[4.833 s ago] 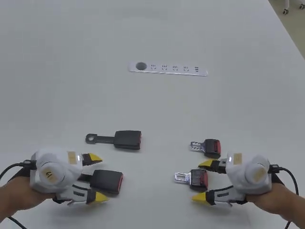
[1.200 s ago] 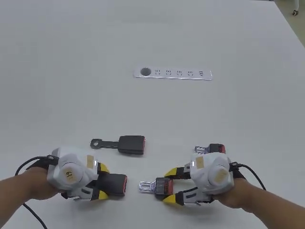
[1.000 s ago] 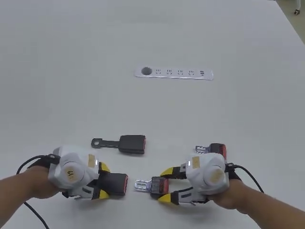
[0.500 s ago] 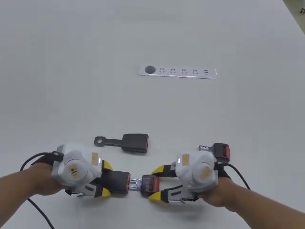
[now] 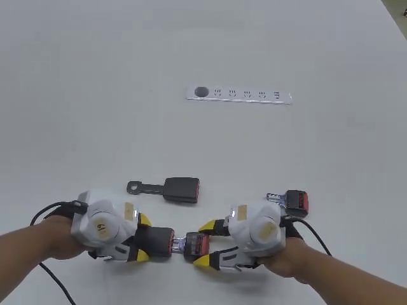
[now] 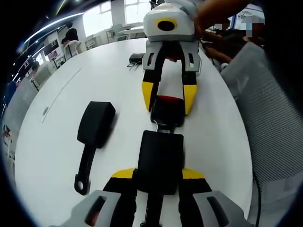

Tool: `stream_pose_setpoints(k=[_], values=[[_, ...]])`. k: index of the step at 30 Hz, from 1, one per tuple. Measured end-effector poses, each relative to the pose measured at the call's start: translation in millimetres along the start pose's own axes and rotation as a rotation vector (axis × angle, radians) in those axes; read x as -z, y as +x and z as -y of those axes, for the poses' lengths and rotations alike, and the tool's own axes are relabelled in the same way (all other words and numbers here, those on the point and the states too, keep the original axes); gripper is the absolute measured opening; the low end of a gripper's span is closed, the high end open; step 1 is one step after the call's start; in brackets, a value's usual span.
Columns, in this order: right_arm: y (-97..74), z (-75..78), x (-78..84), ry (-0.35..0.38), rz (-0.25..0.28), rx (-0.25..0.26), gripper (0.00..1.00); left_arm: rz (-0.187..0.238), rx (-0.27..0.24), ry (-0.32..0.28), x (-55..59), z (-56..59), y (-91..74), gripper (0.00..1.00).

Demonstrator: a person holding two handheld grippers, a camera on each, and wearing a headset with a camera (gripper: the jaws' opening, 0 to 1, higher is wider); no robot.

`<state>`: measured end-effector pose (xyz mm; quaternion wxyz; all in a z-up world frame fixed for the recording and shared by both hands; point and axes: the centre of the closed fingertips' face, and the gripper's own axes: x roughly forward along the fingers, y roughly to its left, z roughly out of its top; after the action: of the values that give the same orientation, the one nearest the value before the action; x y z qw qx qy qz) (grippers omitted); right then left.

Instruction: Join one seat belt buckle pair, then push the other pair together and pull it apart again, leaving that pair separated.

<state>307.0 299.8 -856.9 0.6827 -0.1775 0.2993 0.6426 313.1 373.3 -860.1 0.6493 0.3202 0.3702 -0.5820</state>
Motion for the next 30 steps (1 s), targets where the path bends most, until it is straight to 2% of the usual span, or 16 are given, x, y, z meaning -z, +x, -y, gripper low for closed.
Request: stream_pose_setpoints(k=[6, 14, 20, 26, 27, 28, 30], values=[[2.5, 0.0, -1.4, -0.001, -0.003, -0.006, 0.34, -0.009, 0.019, 0.026, 0.2, 0.8, 0.0, 0.34], [7.1, -1.8, -5.7, -0.010, -0.002, -0.012, 0.34, -0.037, 0.058, 0.094, 1.1, 1.5, 0.1, 0.34], [6.9, -1.7, -5.8, -0.006, -0.005, -0.011, 0.34, -0.039, 0.061, 0.100, 1.1, 1.7, -0.2, 0.34], [17.5, -3.2, -13.3, 0.001, -0.003, 0.005, 0.34, -0.048, 0.066, 0.112, 1.3, 2.0, -0.1, 0.34], [16.7, -1.1, -12.7, 0.002, 0.000, 0.009, 0.34, -0.068, 0.072, 0.107, 5.7, 3.5, -1.7, 0.34], [17.1, -1.7, -11.9, -0.001, 0.004, 0.005, 0.34, -0.055, 0.069, 0.109, 3.9, 3.9, -1.0, 0.34], [15.9, -2.8, -11.7, 0.000, -0.001, 0.004, 0.34, -0.054, 0.070, 0.112, 3.2, 3.8, -0.7, 0.34]])
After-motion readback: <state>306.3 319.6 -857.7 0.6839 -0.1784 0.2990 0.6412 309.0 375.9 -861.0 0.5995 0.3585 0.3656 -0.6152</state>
